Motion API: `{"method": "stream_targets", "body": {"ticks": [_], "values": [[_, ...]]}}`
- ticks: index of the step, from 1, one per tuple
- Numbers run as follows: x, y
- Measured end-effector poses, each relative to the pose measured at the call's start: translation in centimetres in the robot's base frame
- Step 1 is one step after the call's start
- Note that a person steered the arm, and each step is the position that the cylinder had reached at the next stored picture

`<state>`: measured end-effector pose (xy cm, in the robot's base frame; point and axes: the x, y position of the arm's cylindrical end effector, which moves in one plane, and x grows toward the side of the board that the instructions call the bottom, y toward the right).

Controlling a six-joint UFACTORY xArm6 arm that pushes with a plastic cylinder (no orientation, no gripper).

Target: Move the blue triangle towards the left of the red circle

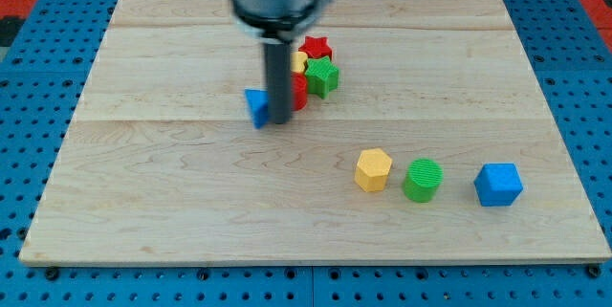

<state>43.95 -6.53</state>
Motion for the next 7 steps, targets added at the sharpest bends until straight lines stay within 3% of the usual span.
{"method": "stream_targets", "body": {"ticks": [2,3,5,6,7], "values": [[2.6,-6.6],[-0.2,-9.5],[-1.9,-15.5],[-2.2,-13.8],[-2.2,-7.6]]}}
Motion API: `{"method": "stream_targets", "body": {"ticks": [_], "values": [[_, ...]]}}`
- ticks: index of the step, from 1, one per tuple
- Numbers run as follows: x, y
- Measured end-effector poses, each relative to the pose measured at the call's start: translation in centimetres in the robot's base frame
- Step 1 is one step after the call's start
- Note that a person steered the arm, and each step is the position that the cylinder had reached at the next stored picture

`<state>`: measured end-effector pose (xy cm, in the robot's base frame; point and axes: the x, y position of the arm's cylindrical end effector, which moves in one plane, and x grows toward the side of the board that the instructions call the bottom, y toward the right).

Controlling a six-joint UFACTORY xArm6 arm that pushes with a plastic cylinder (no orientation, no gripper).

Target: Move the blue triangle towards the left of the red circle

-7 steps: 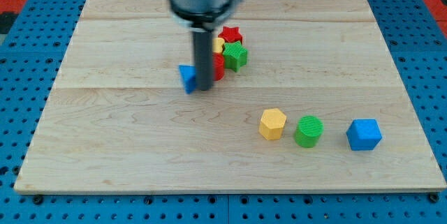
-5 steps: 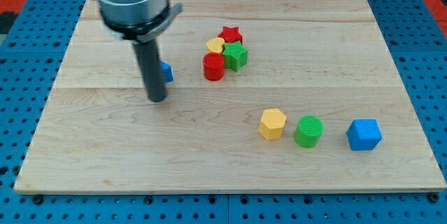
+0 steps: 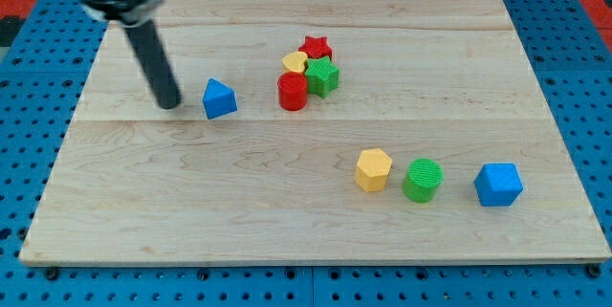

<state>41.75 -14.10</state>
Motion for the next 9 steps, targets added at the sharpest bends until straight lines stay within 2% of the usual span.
{"method": "stream_targets", "body": {"ticks": [1,3,4,8,9], "values": [[1.0,4.3],[3.3,4.5],[3.7,7.4],[-0.7,3.2],[-3.3,4.9]]}}
